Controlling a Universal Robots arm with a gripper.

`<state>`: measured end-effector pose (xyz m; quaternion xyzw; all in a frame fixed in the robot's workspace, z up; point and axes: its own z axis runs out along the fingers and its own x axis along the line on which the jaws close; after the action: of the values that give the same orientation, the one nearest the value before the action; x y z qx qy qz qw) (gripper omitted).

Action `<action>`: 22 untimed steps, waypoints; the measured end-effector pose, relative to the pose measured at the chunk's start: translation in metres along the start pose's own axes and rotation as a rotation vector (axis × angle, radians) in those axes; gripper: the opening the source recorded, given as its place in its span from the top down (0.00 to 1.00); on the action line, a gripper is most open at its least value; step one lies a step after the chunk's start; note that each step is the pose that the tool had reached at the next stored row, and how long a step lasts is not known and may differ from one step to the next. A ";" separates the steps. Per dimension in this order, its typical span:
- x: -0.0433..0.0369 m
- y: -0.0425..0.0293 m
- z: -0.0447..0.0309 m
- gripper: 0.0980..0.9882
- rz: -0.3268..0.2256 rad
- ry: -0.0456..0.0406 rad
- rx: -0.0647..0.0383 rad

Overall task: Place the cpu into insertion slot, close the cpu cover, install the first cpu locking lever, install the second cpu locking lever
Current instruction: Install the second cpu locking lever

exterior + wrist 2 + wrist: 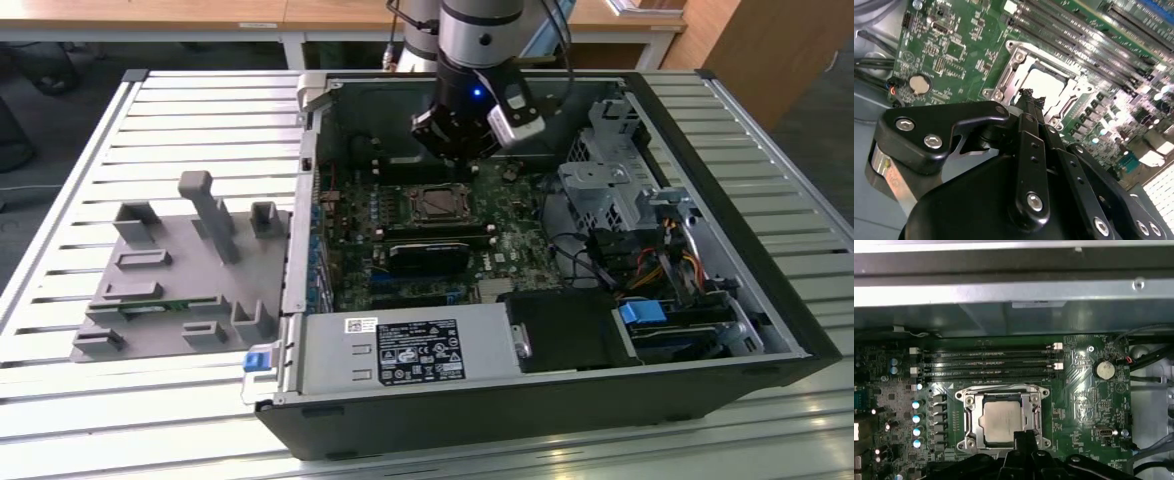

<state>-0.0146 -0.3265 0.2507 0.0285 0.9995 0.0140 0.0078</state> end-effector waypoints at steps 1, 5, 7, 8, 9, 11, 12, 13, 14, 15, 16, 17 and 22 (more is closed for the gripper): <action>-0.0001 -0.0010 0.0002 0.99 0.000 0.0022 0.000; -0.0003 -0.0057 0.0026 0.99 0.001 0.0144 -0.014; -0.0005 -0.0083 0.0040 0.99 0.001 0.0157 -0.024; -0.0005 -0.0096 0.0049 0.99 0.001 0.0160 -0.028; -0.0006 -0.0110 0.0061 0.99 0.000 0.0162 -0.031; -0.0007 -0.0138 0.0080 0.99 -0.002 0.0164 -0.032; -0.0008 -0.0149 0.0087 0.99 -0.006 0.0166 -0.032; -0.0008 -0.0158 0.0094 0.99 -0.009 0.0168 -0.032; -0.0009 -0.0167 0.0097 0.99 -0.013 0.0169 -0.032; -0.0009 -0.0177 0.0100 0.99 -0.017 0.0170 -0.032; -0.0010 -0.0193 0.0101 0.99 -0.019 0.0172 -0.032; -0.0011 -0.0208 0.0102 0.99 -0.020 0.0173 -0.032; -0.0015 -0.0293 0.0112 0.99 -0.026 0.0175 -0.032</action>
<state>-0.0146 -0.3555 0.2387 0.0154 0.9994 0.0302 -0.0004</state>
